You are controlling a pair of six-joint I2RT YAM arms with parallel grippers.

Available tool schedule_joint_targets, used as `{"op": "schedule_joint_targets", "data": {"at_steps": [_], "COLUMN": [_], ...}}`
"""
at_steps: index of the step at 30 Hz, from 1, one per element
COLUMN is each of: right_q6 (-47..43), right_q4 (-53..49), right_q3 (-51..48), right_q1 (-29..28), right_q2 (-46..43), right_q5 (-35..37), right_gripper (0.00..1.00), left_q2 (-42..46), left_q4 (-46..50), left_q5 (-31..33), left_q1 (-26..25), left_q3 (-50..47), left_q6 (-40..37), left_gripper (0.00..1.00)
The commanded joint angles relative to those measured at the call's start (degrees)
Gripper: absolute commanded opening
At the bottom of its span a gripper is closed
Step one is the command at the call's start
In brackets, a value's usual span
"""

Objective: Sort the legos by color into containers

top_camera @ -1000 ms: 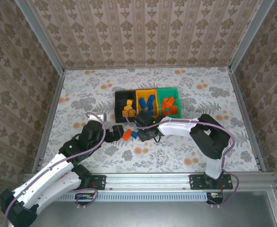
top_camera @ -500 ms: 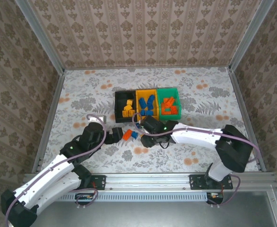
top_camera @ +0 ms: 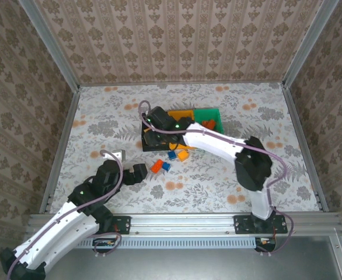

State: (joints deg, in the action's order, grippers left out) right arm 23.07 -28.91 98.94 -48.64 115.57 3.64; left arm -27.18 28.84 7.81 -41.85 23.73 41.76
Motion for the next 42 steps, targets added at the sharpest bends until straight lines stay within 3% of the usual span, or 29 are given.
{"op": "schedule_joint_targets", "data": {"at_steps": [1,8,13,15,20,25,31,36,42], "right_q6": [2.3,0.5,-1.0,-0.7,1.5,4.8,8.6,9.7,10.4], "right_q4": [-7.1,-3.0,0.9,1.6,4.0,6.5,8.6,8.3,8.3], "right_q3": [7.4,12.4,11.5,10.1,1.0,-14.7,-31.6,-38.9,-41.8], "right_q1": [1.3,2.1,2.2,2.2,2.2,2.8,5.7,7.3,8.8], "right_q2": [6.6,11.9,10.5,9.1,1.6,-10.4,-23.5,-31.5,-35.4], "right_q5": [4.1,-2.6,-6.8,-6.7,-4.5,1.1,2.4,3.6,4.2], "right_gripper": [0.34,0.45,0.68,0.71,0.73,0.74,0.74,0.74,0.74], "left_q2": [0.7,0.3,-0.7,-1.4,-4.7,-14.1,-29.8,-40.4,-47.1], "left_q4": [2.2,1.7,0.6,-0.1,-3.2,-9.9,-14.3,-11.7,-9.7], "left_q5": [0.6,0.1,-0.5,-0.8,-1.9,-6.3,-8.8,-7.4,-7.8], "left_q1": [0.5,0.7,0.6,0.7,0.7,0.6,-0.8,-1.5,-2.1], "left_q3": [-1.2,-1.2,-1.2,-1.2,-0.9,1.3,6.6,10.8,13.4], "left_q6": [1.5,1.1,0.4,0.0,-1.5,-4.1,-9.3,-12.6,-15.6], "left_gripper": [1.00,1.00,1.00,1.00,1.00,0.99,0.84,0.81,0.82]}}
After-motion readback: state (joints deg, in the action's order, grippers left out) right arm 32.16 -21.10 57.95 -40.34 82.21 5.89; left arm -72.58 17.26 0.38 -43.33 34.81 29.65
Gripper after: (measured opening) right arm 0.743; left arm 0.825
